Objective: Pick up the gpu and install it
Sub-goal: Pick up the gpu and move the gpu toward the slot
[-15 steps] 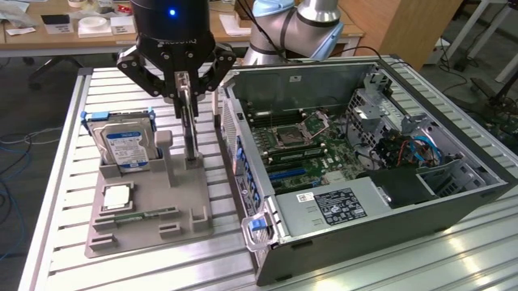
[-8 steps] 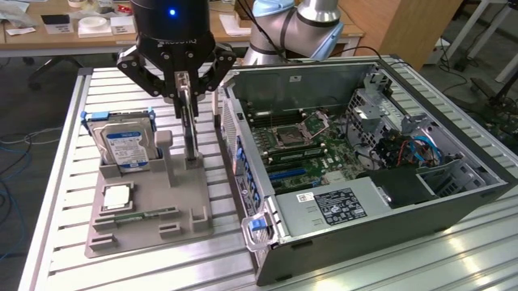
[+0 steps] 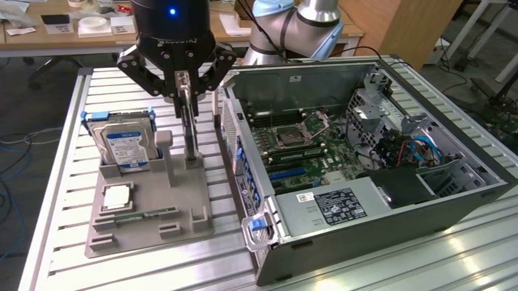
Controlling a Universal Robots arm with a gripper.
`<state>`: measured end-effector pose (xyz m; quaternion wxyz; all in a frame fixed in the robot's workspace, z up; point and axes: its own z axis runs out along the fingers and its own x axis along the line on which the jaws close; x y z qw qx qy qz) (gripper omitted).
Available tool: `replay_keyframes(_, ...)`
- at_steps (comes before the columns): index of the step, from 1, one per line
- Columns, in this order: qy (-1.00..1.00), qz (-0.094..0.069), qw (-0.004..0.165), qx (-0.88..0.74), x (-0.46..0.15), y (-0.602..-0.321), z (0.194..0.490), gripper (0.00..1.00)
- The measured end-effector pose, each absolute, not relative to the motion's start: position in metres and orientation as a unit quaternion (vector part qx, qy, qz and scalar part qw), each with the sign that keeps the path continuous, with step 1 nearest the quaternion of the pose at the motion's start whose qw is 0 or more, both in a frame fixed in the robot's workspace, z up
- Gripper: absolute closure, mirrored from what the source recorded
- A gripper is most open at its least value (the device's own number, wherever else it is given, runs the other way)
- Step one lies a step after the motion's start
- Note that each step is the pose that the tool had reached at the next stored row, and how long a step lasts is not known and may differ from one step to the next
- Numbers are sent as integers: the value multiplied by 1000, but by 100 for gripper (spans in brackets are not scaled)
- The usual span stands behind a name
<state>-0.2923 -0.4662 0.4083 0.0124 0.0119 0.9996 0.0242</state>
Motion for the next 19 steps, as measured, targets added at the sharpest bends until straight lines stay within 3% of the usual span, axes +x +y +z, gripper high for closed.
replay_keyframes(19,1000,24,12,12,-258,-466,408,73)
